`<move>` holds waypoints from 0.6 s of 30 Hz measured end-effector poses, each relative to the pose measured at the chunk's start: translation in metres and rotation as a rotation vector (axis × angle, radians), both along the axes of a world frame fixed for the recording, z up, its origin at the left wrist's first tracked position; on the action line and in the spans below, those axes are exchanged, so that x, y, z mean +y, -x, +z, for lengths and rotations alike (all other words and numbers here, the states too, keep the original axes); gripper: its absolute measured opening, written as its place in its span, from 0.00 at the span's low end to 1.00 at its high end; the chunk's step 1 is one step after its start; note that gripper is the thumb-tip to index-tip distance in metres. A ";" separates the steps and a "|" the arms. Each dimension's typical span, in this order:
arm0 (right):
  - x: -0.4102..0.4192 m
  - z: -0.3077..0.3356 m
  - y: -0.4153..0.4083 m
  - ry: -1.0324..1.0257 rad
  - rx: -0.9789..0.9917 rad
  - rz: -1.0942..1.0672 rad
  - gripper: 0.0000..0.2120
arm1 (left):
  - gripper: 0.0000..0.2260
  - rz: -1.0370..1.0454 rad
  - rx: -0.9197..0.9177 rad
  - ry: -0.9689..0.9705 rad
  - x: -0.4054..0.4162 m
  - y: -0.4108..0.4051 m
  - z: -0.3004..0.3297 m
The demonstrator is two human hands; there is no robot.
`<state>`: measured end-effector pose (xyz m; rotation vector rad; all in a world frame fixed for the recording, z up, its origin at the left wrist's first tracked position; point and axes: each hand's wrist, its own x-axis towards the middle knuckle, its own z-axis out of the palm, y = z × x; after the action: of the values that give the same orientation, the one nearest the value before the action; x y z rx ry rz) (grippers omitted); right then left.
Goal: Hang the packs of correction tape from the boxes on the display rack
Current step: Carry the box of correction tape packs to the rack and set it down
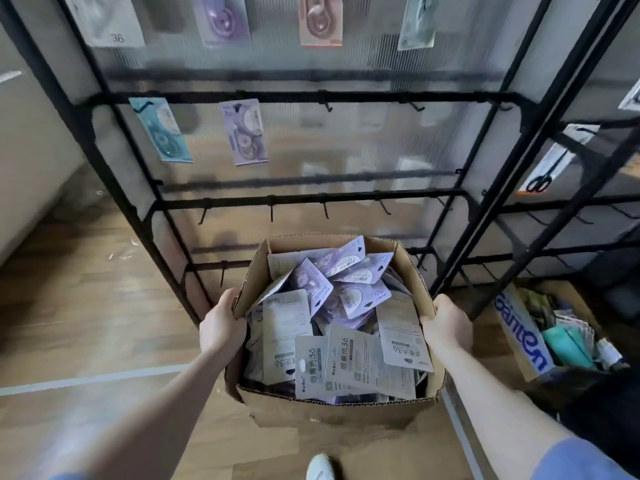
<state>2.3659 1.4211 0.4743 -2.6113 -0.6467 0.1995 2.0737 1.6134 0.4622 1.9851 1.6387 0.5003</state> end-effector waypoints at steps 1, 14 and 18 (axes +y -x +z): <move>0.005 0.001 -0.009 0.000 0.000 0.006 0.04 | 0.24 0.013 -0.001 0.005 0.004 -0.009 0.002; 0.069 -0.050 -0.119 0.085 0.066 0.175 0.04 | 0.20 0.254 -0.080 0.121 -0.006 -0.093 -0.031; 0.079 -0.079 -0.140 0.133 0.120 0.213 0.04 | 0.19 0.321 0.058 0.107 -0.012 -0.110 -0.055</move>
<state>2.5060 1.5006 0.3952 -2.6275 -0.8957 0.4758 2.1837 1.6011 0.4070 1.6813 1.9902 0.4625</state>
